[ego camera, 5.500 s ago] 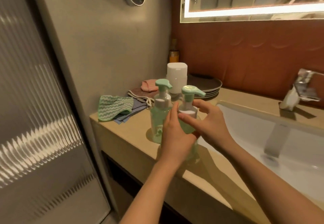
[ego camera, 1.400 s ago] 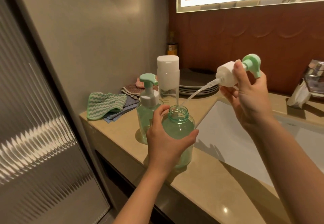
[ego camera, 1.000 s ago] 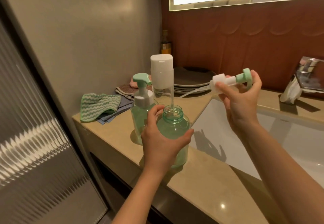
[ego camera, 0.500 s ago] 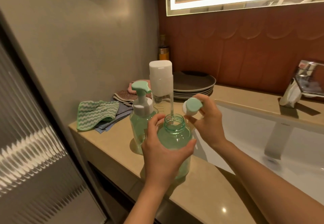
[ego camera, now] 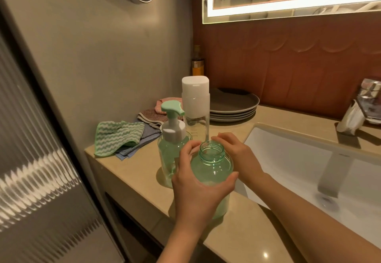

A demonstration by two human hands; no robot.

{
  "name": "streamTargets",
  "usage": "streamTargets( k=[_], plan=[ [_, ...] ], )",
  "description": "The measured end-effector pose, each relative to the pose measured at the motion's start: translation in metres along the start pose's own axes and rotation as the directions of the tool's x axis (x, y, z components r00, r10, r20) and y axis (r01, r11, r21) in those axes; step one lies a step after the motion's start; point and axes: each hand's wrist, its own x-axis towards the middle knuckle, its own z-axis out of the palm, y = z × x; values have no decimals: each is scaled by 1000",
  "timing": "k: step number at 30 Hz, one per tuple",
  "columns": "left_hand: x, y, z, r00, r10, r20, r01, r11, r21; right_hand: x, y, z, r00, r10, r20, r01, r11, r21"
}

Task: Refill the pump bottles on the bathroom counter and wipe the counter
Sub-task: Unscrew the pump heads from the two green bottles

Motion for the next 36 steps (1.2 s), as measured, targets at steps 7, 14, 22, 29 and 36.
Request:
streamTargets(
  k=[7,14,22,29,36],
  plan=[
    [-1,1,0,1000,3,5,-3,1000,-31,-3,1,-18,980,82,181,-104,988,111],
    [0,-1,-1,1000,14,28,-14,1000,-26,-3,-1,-12,974,194,117,-216,951,221],
    [0,-2,-4,992,24,123,-21,999,-27,-15,-9,-16,955,255,152,-291,903,315],
    [-1,5,-8,980,27,197,-11,997,-79,-26,-11,-34,884,371,284,-446,850,279],
    [-4,10,-10,987,53,153,-58,998,29,-44,-11,-48,816,360,453,-491,845,212]
  ],
)
